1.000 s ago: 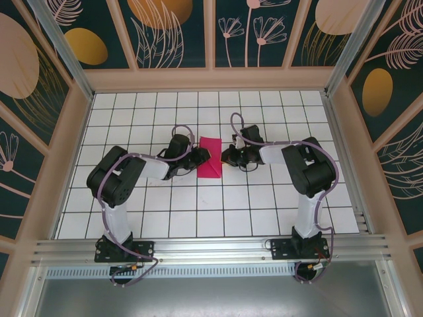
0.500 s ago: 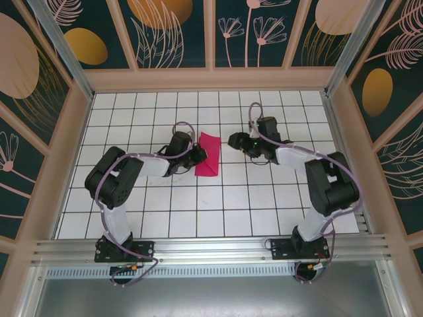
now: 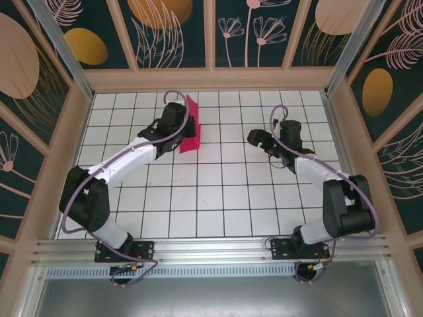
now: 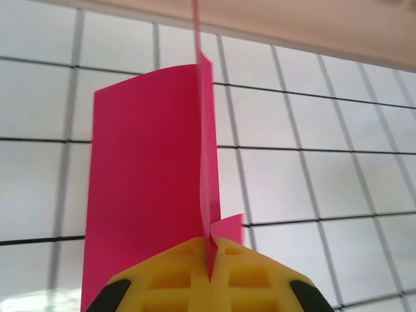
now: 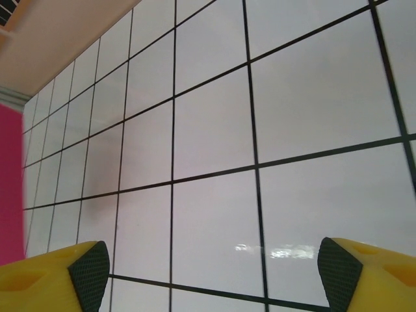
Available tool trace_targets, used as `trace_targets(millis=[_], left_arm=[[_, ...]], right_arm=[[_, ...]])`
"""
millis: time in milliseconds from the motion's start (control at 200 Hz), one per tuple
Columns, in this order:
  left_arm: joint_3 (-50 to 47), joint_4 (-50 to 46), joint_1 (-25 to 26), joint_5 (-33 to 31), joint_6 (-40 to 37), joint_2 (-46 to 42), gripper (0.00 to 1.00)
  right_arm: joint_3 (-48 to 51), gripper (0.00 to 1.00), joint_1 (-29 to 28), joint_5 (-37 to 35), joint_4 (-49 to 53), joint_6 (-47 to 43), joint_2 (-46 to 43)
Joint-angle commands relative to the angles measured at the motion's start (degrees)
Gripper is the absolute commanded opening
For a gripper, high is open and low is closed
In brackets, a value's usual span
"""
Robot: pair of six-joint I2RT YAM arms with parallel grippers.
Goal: Fold a paper plane with a square sheet of paper (pick it up from the middle)
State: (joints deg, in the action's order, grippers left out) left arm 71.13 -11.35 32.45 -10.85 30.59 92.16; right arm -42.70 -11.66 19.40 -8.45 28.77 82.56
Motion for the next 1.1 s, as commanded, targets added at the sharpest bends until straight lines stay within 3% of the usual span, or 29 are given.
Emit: trace_targets(millis=[0,65,190,420,656,1096], left_arm=[[4.3,-11.9,2.2,-16.9,-5.6,2.4,0.01],[7.4,-15.8,3.4,-25.6,-5.7,5.4,0.01],[13.5,-23.3,5.4,-38.0,-4.7,13.1,0.01],[18.4,-25.2,8.3,-44.8,-6.0,23.5,0.01],[21.6,-25.2,10.7,-45.4,-6.2,32.8,0.01],[21.6,-20.8,13.6,-31.3,-1.6,36.9,0.07]], right_arm=[[2.2,0.93,1.2,-0.9,-3.8,-0.5,-2.8],[3.1,0.98,1.9,-1.7,-4.1,-0.1,-3.6],[4.4,0.99,3.3,-2.8,-4.5,0.3,-5.7],[6.0,0.99,4.9,-4.8,-4.6,1.0,-7.2],[6.8,0.99,6.7,-4.9,-4.7,2.2,-6.7],[6.8,0.99,8.4,-3.8,-4.5,3.8,-4.9]])
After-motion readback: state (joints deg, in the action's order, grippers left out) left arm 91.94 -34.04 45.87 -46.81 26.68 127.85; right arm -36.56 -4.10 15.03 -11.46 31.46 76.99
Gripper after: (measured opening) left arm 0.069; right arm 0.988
